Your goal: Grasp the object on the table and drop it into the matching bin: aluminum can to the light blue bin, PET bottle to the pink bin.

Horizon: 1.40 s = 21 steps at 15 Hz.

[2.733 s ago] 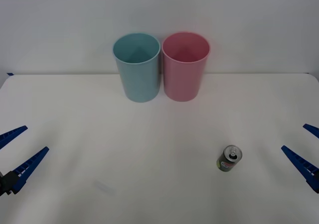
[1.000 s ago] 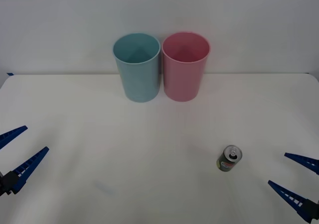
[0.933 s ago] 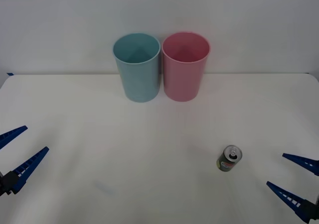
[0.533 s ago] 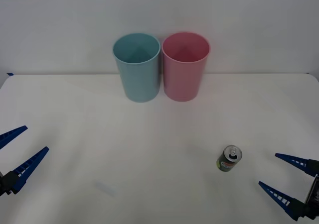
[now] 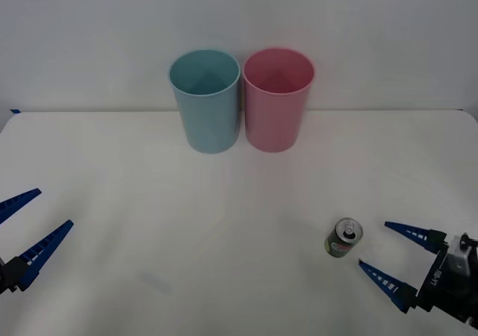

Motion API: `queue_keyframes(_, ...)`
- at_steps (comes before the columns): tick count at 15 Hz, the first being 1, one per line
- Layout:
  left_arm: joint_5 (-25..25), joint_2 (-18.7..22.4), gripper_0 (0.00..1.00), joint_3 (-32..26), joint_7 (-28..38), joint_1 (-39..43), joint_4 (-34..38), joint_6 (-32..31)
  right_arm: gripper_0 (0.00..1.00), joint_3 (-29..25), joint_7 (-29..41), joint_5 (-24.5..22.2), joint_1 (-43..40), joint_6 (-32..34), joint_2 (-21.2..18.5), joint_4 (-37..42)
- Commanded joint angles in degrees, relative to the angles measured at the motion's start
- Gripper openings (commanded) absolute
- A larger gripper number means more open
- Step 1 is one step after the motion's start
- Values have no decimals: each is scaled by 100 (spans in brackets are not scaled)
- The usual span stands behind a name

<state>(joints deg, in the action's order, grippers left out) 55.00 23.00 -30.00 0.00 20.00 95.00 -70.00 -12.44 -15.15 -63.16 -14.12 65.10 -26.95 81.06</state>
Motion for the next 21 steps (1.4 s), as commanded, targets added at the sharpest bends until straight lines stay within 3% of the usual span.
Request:
queue_keyframes(1, 0, 0, 100, 0, 0, 0, 0, 0, 100, 198, -23, -21, 93, -235, 102, -3)
queue_keyframes(8, 0, 0, 100, 0, 0, 0, 0, 0, 100, 260, -32, -566, 348, -631, 638, 6)
queue_keyframes(18, 0, 0, 100, 0, 0, 0, 0, 0, 100, 699, -40, -566, 436, -1167, 656, -3)
queue_keyframes(19, 0, 0, 100, 0, 0, 0, 0, 0, 66, 717, -40, -557, 445, -1193, 656, -3)
queue_keyframes(20, 0, 0, 100, 0, 0, 0, 0, 0, 25, 725, -40, -540, 445, -1211, 656, -3)
queue_keyframes(21, 0, 0, 100, 0, 0, 0, 0, 0, 7, 752, -49, -531, 454, -1255, 656, -3)
